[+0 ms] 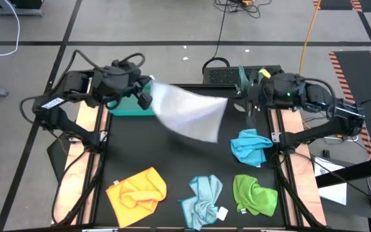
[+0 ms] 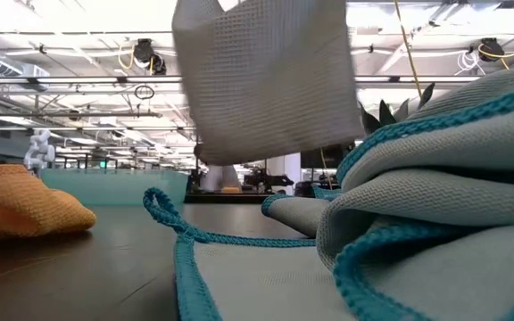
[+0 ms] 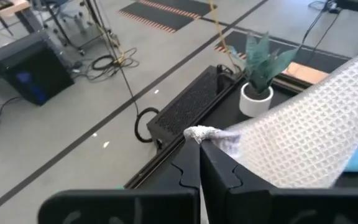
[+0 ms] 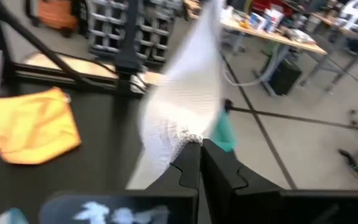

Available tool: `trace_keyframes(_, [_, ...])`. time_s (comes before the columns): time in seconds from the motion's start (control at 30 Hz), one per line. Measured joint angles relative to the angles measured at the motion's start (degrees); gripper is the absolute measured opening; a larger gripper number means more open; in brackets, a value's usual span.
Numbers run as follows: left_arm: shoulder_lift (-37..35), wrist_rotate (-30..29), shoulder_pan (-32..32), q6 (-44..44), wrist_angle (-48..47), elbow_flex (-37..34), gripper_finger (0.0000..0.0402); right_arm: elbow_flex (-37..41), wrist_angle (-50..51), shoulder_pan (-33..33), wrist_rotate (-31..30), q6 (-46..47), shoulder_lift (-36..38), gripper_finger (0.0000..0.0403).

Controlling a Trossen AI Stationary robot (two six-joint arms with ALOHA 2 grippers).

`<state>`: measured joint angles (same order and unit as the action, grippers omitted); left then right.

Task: Fold microfiber towels
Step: Fold the gray microfiber towel

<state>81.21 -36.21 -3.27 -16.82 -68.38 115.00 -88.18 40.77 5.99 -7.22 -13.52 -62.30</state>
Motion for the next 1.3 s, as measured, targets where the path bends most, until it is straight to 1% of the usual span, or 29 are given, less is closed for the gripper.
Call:
trace_keyframes(0.07, [0.0, 0.1, -1.1, 0.6, -0.7, 0.0, 0.0000, 0.0, 0.0, 3.2, 1.3, -1.1, 0.1, 0.0000])
trace_keyframes(0.2, [0.2, 0.8, -4.2, 1.1, -2.2, -0.3, 0.0000, 0.0, 0.0, 10.6, 7.4, -2.5, -0.5, 0.0000])
trace_keyframes(0.4, [0.2, 2.3, -10.4, 2.9, -3.7, -0.4, 0.0000, 0.0, -0.3, 20.8, 14.7, -5.1, -3.5, 0.0000])
trace_keyframes(0.5, [0.2, 4.2, -14.2, 4.8, -3.6, -0.5, 0.0000, 0.0, -0.7, 25.8, 18.5, -6.5, -5.4, 0.0000])
trace_keyframes(0.63, [0.2, 7.0, -19.6, 6.9, -2.4, -0.5, 0.0000, -0.1, -4.6, 31.9, 22.6, -8.7, -6.5, 0.0000])
trace_keyframes(0.77, [0.2, 13.1, -24.1, 8.2, -0.3, -0.5, 0.0000, -0.8, -4.9, 36.9, 25.8, -9.2, -6.7, 0.0000])
trace_keyframes(0.87, [1.0, 16.0, -24.6, 7.7, -1.7, -0.5, 0.0000, -0.8, -1.1, 38.5, 28.6, -8.4, -6.4, 0.0000])
trace_keyframes(1.07, [4.5, 16.8, -20.1, 4.8, -6.0, -1.5, 0.0000, 0.9, 13.3, 37.7, 28.5, -7.6, -6.4, 0.0000])
trace_keyframes(1.17, [5.1, 16.8, -17.1, 3.0, -6.6, -5.1, 0.0000, 3.8, 17.0, 35.8, 29.0, -5.8, -5.8, 0.0000])
trace_keyframes(1.3, [5.2, 17.0, -12.9, -2.5, -7.7, -13.1, 0.0000, 9.7, 16.9, 32.3, 32.4, -2.2, -3.4, 0.0000])
